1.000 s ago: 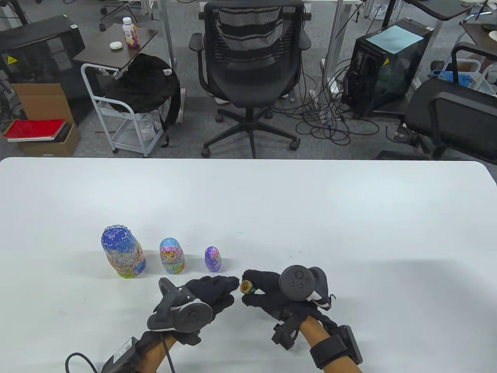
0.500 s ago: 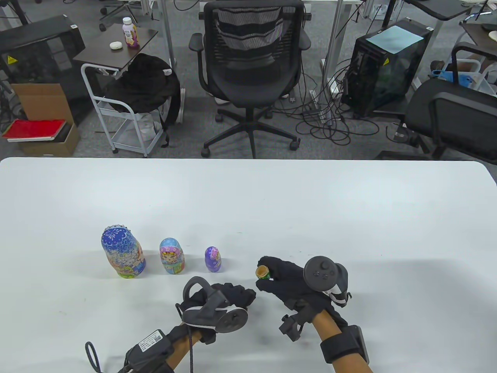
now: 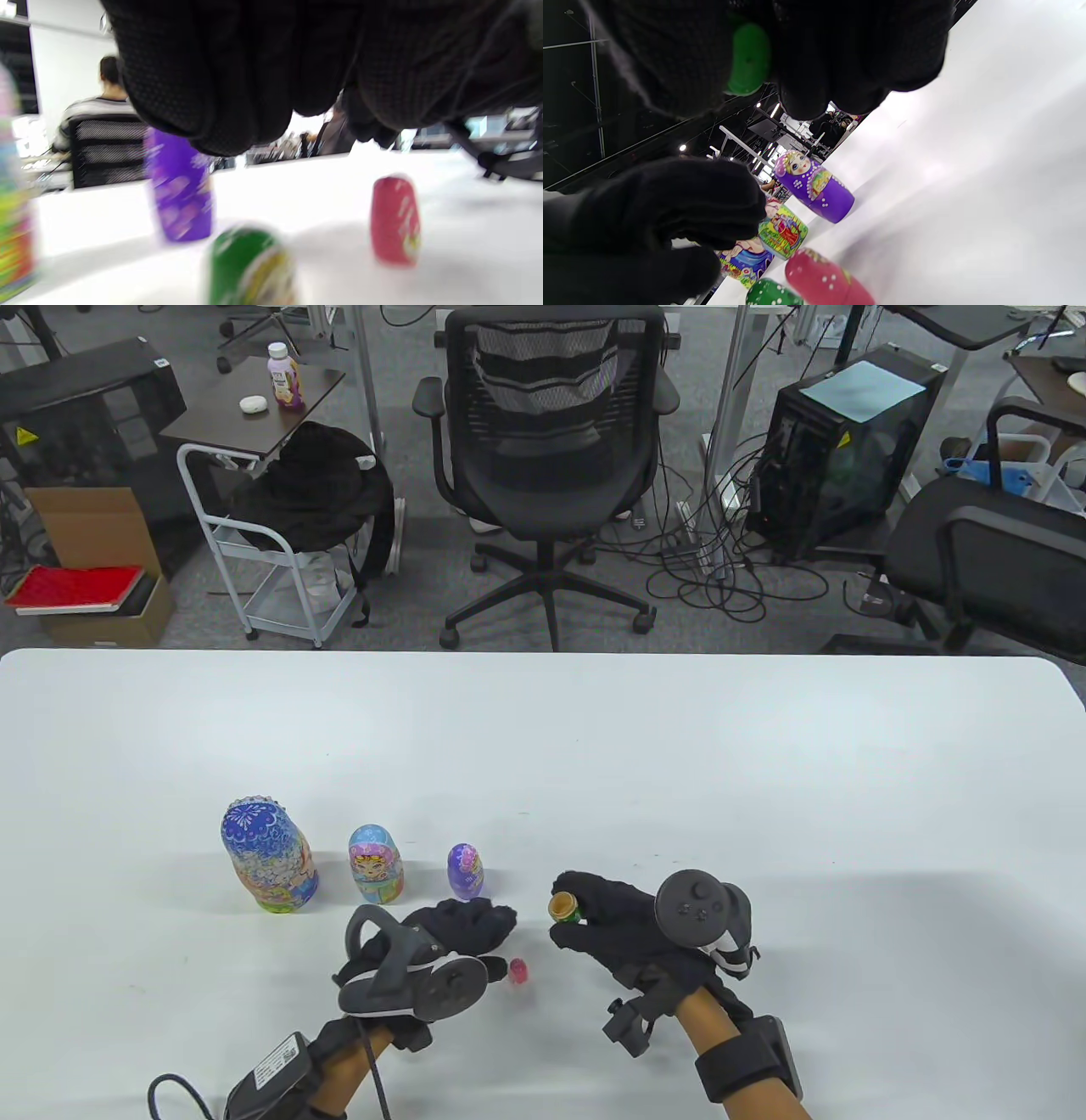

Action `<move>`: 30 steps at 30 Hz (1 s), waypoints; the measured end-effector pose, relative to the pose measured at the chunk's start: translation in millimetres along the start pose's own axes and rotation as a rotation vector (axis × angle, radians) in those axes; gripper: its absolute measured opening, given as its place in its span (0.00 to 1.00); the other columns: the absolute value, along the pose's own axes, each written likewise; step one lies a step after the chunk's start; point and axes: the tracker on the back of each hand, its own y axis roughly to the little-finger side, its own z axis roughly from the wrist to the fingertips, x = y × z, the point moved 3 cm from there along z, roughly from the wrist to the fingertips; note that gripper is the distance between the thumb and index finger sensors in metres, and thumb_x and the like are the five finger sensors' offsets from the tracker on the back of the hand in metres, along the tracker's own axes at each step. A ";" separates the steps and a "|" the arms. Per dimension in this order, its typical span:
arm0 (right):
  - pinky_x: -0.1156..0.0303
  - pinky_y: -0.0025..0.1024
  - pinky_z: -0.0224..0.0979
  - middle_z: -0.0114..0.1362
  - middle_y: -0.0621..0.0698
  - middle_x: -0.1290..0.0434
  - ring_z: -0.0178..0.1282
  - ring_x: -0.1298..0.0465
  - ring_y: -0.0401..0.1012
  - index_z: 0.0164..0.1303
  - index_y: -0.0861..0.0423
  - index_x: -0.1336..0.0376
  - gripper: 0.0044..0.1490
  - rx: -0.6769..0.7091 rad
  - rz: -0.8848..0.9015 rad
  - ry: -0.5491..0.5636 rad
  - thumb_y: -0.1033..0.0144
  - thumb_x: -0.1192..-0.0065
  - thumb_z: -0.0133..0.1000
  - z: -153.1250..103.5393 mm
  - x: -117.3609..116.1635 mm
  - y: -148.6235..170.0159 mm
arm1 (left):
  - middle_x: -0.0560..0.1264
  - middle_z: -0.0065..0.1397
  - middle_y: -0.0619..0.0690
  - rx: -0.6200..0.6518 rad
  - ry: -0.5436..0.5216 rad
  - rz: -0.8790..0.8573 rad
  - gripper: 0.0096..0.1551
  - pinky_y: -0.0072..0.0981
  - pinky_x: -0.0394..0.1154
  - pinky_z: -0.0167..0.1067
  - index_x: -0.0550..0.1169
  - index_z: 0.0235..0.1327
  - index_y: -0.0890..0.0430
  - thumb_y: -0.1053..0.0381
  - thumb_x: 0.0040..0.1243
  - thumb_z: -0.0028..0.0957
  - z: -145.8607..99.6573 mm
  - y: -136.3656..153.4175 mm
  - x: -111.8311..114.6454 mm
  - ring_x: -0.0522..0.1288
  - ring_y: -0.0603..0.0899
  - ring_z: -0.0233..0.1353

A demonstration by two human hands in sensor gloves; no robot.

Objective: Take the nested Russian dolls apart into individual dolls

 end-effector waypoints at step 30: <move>0.23 0.49 0.64 0.61 0.60 0.19 0.62 0.21 0.57 0.69 0.64 0.35 0.44 0.071 -0.093 -0.133 0.54 0.24 0.46 -2.0 -40.6 -23.4 | 0.83 0.64 0.52 0.034 -0.301 -0.347 0.30 0.38 0.86 0.55 0.78 0.66 0.51 0.42 0.69 0.52 -6.8 4.7 -40.8 0.87 0.54 0.57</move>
